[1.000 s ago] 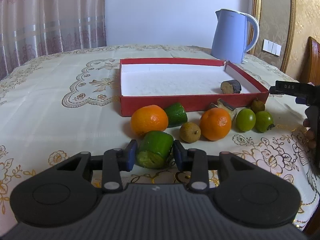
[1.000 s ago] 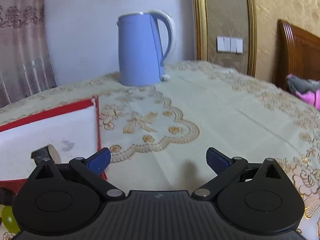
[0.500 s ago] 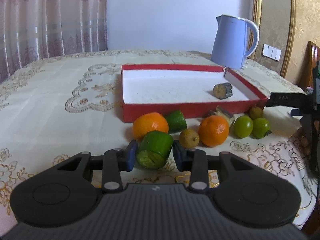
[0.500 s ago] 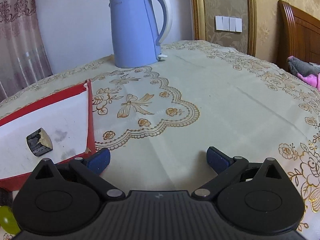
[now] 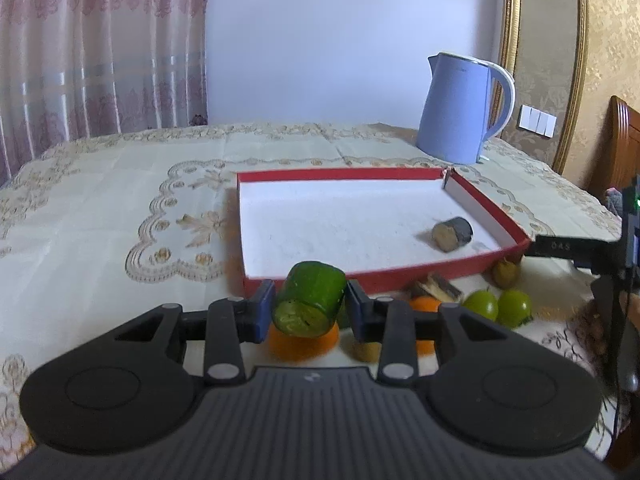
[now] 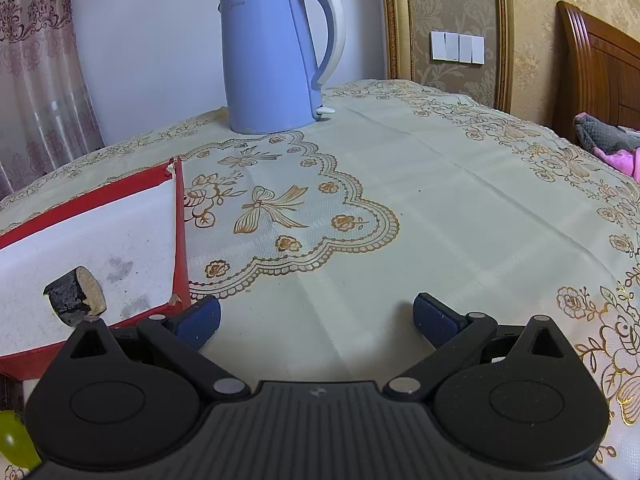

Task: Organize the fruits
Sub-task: 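Lift the cucumber chunk into the red box and open the left gripper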

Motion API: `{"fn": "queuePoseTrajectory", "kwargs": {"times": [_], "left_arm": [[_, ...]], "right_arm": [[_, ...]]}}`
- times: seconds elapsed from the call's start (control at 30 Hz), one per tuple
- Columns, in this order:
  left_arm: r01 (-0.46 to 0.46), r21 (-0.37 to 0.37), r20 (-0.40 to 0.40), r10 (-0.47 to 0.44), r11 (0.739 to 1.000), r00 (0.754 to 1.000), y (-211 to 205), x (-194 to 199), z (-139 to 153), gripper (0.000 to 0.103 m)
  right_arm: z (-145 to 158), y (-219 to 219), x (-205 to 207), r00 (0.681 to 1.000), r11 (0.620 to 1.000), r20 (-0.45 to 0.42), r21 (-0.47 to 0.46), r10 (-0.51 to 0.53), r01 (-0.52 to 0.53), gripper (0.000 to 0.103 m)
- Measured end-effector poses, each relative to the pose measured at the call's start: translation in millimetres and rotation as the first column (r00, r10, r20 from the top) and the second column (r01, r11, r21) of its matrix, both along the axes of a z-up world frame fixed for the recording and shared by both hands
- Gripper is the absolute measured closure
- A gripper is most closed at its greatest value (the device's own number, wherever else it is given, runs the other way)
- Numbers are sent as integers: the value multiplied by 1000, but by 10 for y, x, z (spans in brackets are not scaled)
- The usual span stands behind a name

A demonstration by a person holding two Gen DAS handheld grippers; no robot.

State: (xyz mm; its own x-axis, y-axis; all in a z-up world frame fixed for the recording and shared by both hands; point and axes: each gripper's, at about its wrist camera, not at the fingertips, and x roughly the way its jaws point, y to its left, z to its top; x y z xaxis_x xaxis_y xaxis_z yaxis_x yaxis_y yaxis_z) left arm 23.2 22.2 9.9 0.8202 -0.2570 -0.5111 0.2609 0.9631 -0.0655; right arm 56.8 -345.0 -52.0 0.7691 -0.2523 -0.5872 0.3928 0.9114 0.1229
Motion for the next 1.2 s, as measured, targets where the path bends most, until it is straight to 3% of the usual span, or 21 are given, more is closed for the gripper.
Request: {"fn": "queuePoseTrajectory", "kwargs": {"times": [0.3,0.63,0.87,1.2], "left_arm": [[-33,17,5,33,999,999,-128,659,144,69],[-108,99,-51,113,989,992,-316,1464,-93,69],[-141,89,-76,148,986,986,-271,1671,-177,69],[-107,122,-130,122,987,984,-322,1771,-258,67]], "right_arm": [[-1,-1,4,1000,1000,-1,-1,0,0,0],[-2,6,12,1000,1000,-5,-5,0,0,0],[0,8,12,1000,1000,-7,-7,0,0,0],[-4,15,20,1000,1000,-12,-14,0,0,0]]}}
